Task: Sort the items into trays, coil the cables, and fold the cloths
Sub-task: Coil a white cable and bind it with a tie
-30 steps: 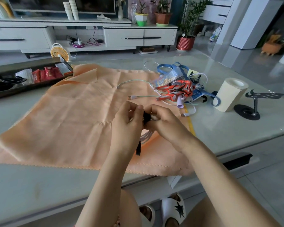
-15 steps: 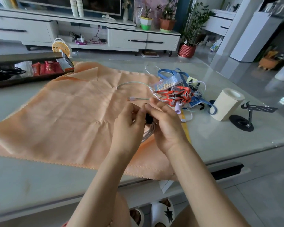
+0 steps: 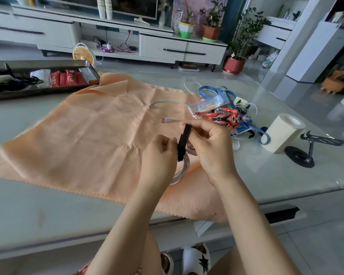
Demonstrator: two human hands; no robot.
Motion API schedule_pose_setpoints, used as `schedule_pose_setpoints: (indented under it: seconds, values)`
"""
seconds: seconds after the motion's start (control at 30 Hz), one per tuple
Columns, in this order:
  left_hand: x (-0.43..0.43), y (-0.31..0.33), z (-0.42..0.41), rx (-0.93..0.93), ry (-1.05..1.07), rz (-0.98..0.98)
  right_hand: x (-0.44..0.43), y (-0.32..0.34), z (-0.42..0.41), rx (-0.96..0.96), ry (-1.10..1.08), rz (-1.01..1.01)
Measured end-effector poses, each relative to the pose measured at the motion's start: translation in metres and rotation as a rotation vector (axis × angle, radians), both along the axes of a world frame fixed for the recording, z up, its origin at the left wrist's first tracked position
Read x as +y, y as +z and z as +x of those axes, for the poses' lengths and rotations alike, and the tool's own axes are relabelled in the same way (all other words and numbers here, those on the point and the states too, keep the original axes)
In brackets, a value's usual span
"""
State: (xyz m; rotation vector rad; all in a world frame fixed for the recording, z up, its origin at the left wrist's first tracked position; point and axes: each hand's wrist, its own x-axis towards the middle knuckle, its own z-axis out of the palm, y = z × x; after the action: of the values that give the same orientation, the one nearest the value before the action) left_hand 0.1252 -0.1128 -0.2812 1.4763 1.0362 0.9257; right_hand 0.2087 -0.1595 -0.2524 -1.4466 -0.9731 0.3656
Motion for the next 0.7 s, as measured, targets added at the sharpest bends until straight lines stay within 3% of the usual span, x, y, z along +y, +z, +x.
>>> schedule_pose_setpoints:
  seconds: [0.13,0.3,0.5,0.7]
  values:
    - [0.001,-0.003,-0.001,0.05,0.043,-0.052,-0.003,-0.005,-0.01,0.003,-0.024,0.04]
    - [-0.006,0.001,0.003,0.081,0.071,-0.025,-0.007,-0.009,-0.004,0.198,-0.055,0.051]
    - [-0.014,0.004,0.005,0.072,0.077,0.013,-0.012,-0.012,0.005,0.128,-0.053,-0.01]
    - [-0.009,0.005,0.003,-0.032,0.189,-0.008,-0.015,-0.009,0.001,0.003,0.114,-0.142]
